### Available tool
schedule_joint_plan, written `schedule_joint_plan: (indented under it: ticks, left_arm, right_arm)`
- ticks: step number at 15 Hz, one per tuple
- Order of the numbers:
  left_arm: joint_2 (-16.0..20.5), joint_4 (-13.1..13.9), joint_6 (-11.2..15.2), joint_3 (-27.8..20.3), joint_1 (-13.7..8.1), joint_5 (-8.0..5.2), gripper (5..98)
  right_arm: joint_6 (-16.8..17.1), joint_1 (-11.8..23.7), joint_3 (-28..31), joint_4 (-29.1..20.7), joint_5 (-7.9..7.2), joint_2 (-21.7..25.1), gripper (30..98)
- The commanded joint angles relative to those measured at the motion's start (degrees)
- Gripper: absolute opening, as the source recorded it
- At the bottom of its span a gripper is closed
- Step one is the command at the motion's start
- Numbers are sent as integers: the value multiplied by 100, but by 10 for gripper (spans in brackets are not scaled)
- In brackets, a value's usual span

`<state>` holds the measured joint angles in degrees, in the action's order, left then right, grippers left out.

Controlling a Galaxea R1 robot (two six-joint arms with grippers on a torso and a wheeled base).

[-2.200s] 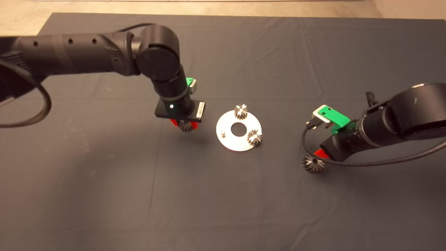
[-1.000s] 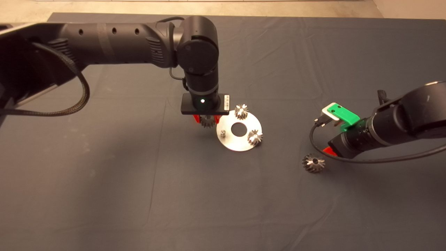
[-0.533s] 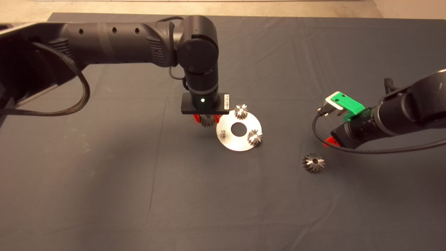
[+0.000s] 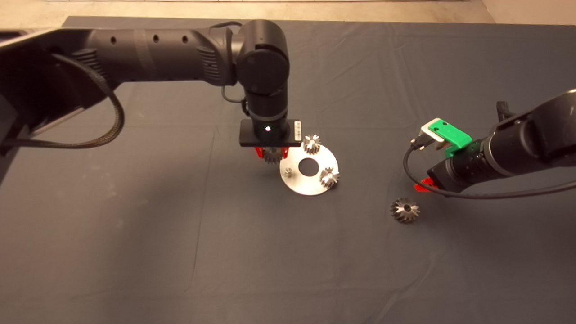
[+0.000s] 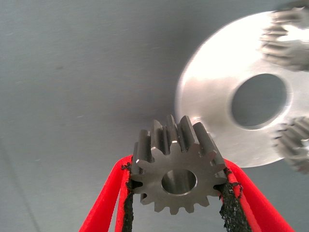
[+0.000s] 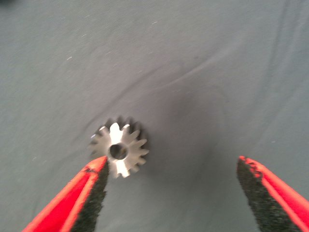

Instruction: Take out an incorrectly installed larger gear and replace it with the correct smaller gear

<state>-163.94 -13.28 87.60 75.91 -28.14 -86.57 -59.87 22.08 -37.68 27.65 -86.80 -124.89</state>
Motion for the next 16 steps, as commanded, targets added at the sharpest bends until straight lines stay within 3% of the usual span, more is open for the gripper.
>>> schedule_joint_plan:
  ticks: [1,6,8,11,14,16]
  left_arm:
    - [-126,71,11,80,-96,-80,375]
    - [-126,80,-6,54,-96,-89,375]
    - [-117,71,-41,72,-96,-89,375]
    - [-125,52,-41,72,-88,-89,375]
    - [-117,36,-48,28,-87,-106,375]
    - [-117,3,-50,33,-87,-98,375]
  right_arm:
    - [-42,131,52,-137,5,30,720]
    - [-157,148,201,-313,5,56,728]
    - [-174,148,271,-321,5,65,778]
    - [-192,192,289,-339,5,56,782]
    - [-534,624,449,-888,5,100,827]
    - [-579,792,549,-1141,14,100,832]
